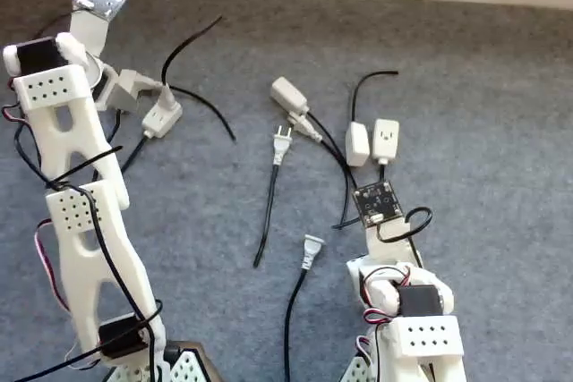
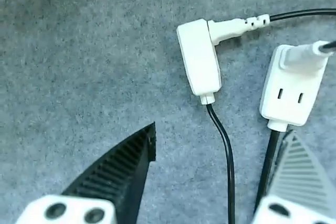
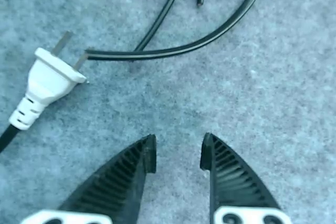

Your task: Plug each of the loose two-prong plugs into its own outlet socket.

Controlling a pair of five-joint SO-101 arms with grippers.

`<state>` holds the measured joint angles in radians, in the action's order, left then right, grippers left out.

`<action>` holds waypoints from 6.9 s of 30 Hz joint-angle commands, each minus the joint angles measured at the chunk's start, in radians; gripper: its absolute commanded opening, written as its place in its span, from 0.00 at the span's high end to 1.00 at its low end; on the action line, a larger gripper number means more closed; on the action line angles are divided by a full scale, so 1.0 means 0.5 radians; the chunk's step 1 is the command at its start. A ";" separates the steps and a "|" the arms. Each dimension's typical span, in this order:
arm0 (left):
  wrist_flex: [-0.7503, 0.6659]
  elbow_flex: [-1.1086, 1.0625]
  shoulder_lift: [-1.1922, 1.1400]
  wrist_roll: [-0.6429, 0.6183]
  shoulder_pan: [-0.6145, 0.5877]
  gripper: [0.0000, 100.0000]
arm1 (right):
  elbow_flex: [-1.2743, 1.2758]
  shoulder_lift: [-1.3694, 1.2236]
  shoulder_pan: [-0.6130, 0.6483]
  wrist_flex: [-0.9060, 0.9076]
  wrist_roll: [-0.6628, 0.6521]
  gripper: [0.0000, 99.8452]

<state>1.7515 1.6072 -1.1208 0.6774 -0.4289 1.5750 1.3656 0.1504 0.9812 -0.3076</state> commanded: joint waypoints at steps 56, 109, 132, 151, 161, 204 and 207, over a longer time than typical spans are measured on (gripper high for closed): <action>-1.519 -1.309 0.385 -1.056 1.275 0.75 | 0.023 0.026 -1.054 -0.348 0.206 0.85; -1.010 0.115 -0.489 -0.890 1.094 1.00 | 0.029 0.026 -0.980 -0.348 0.206 0.85; 0.077 -0.615 0.944 -0.672 1.109 0.99 | 0.133 0.023 -0.793 -0.354 0.092 0.85; -0.552 -3.979 2.788 0.049 1.389 0.99 | 0.140 0.014 -0.793 -0.342 0.040 0.85; -1.007 -5.255 3.586 0.543 1.260 1.00 | 0.140 0.014 -0.793 -0.342 0.037 0.85; -0.678 -5.694 4.580 0.945 1.054 0.77 | 0.155 0.011 -0.729 -0.342 0.034 0.85; -0.795 -5.691 4.580 0.939 1.054 0.77 | 0.155 0.011 -0.729 -0.342 0.034 0.85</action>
<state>1.4047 -1.2467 1.1669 1.1439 0.0836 1.6502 1.3671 -0.2225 0.8186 -0.2800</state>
